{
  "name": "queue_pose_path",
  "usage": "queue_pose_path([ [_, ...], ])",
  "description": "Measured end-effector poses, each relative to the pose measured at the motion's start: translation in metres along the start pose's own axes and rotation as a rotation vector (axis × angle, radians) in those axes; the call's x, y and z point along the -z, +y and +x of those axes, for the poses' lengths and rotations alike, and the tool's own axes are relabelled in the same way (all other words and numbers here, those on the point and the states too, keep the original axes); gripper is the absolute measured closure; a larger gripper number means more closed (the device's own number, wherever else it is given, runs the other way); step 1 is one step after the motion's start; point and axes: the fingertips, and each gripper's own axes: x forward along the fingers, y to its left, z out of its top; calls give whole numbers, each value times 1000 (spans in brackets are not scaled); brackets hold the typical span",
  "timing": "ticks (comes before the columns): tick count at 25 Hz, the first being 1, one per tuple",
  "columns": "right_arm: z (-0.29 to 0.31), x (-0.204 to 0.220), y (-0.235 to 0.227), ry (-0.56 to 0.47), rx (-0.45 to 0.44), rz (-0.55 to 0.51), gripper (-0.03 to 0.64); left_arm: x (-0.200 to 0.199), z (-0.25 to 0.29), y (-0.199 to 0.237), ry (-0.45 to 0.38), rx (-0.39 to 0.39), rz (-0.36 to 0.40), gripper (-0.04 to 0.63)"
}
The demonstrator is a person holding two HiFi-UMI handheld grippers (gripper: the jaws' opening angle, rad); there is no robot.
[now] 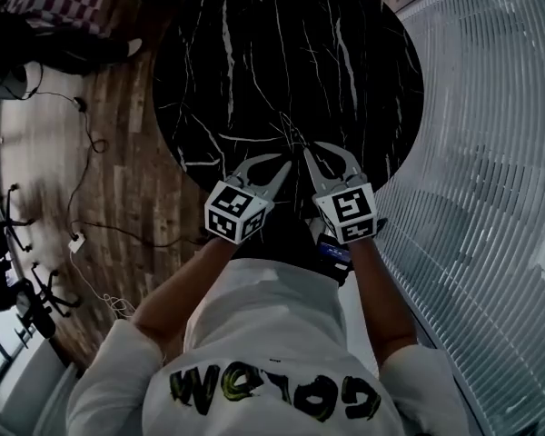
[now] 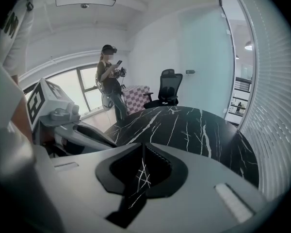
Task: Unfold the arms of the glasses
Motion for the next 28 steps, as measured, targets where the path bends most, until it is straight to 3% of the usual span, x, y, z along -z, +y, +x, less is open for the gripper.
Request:
queue_pose_path([
  [17,70,64,-29,167,-23,-24,575,57,53,50,129,-74,-108,514],
  [28,97,82,-32,246,-63,-7,554,80,79,64,193,-117,-198,497],
])
